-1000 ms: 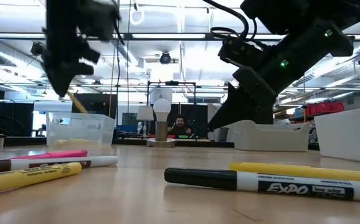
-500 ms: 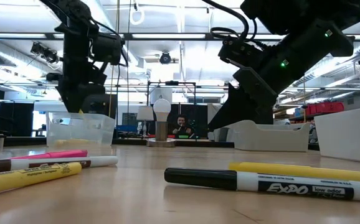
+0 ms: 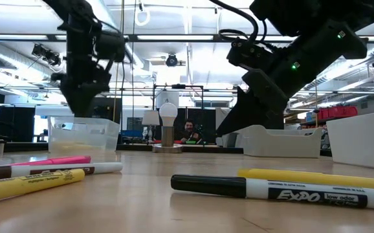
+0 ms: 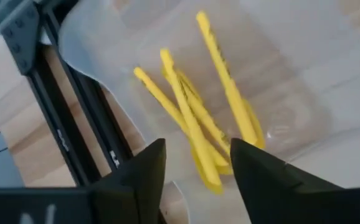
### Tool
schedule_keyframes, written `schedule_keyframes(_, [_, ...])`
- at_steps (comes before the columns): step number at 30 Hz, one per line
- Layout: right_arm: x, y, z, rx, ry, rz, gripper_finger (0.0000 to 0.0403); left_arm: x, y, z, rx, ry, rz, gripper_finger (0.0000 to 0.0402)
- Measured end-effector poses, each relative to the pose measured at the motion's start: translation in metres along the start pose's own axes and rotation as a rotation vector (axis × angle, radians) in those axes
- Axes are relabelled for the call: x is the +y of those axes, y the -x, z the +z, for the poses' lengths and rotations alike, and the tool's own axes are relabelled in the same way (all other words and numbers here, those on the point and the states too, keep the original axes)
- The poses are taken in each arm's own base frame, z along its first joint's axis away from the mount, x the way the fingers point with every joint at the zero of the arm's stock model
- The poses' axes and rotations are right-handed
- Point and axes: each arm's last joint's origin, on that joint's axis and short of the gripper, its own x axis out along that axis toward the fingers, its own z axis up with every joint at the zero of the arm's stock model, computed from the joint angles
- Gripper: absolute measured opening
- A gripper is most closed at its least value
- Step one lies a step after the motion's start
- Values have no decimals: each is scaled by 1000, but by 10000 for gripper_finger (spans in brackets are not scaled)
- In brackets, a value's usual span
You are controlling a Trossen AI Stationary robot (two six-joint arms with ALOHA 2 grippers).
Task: Pick & Place Markers
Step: Put the black marker pen into the gray bin
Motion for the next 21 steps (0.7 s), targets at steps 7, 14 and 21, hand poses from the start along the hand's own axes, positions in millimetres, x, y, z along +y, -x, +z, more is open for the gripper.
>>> schedule_keyframes(7, [0,10,6,29,27,171,115,-6,46,2,-195,-12,-117,203])
schedule_keyframes(14, [-2,58,29,-52,55,264,170,-40,87,-33,-447,-131,-346,193])
schedule_keyframes(21, [16,98,33,-144,128,335,200,-90,103,-83,-704,-265,-546,193])
